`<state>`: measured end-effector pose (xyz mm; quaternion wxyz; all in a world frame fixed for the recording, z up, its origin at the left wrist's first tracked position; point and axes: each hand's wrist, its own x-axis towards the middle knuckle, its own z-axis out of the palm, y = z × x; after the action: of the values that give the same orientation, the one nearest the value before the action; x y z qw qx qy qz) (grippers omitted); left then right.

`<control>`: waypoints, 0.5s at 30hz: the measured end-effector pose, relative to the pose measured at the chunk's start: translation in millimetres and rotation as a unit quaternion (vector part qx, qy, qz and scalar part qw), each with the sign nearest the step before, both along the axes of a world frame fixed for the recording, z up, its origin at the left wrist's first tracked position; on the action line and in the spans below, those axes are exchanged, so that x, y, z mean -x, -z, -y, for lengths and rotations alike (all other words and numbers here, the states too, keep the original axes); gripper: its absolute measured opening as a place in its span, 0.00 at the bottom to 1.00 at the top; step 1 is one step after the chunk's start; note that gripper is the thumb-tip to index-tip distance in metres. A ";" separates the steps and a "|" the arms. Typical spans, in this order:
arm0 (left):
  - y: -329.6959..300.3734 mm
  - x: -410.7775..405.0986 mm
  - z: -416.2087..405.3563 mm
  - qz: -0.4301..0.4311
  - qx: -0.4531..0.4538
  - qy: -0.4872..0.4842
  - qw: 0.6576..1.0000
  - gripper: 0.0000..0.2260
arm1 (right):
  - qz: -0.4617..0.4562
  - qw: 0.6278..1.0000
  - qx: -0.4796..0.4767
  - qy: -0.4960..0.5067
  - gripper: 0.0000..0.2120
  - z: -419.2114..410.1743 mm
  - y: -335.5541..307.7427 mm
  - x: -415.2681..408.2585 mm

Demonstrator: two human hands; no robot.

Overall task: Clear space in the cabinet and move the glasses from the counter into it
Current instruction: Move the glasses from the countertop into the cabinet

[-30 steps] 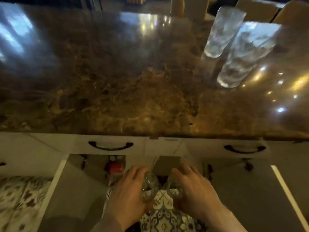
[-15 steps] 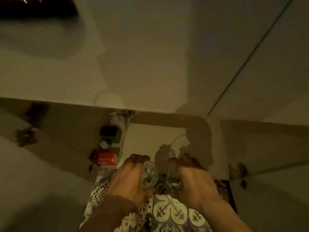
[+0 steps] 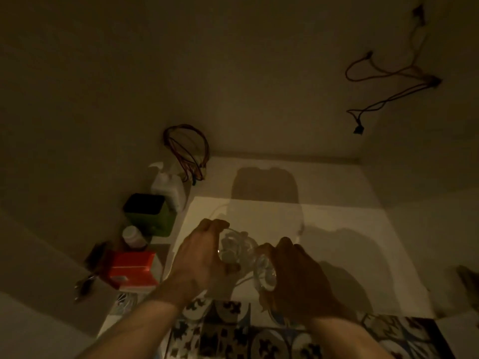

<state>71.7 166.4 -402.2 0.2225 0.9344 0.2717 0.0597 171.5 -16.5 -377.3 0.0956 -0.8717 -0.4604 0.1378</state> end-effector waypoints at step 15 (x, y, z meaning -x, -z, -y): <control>80.6 -112.5 -76.8 0.026 0.021 -0.005 0.999 0.41 | -0.030 0.999 -0.010 0.020 0.39 -49.3 71.4 -17.0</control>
<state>184.2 243.2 -482.8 0.2488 0.9262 0.2720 0.0794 188.5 32.8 -448.7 0.1210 -0.8755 -0.4407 0.1571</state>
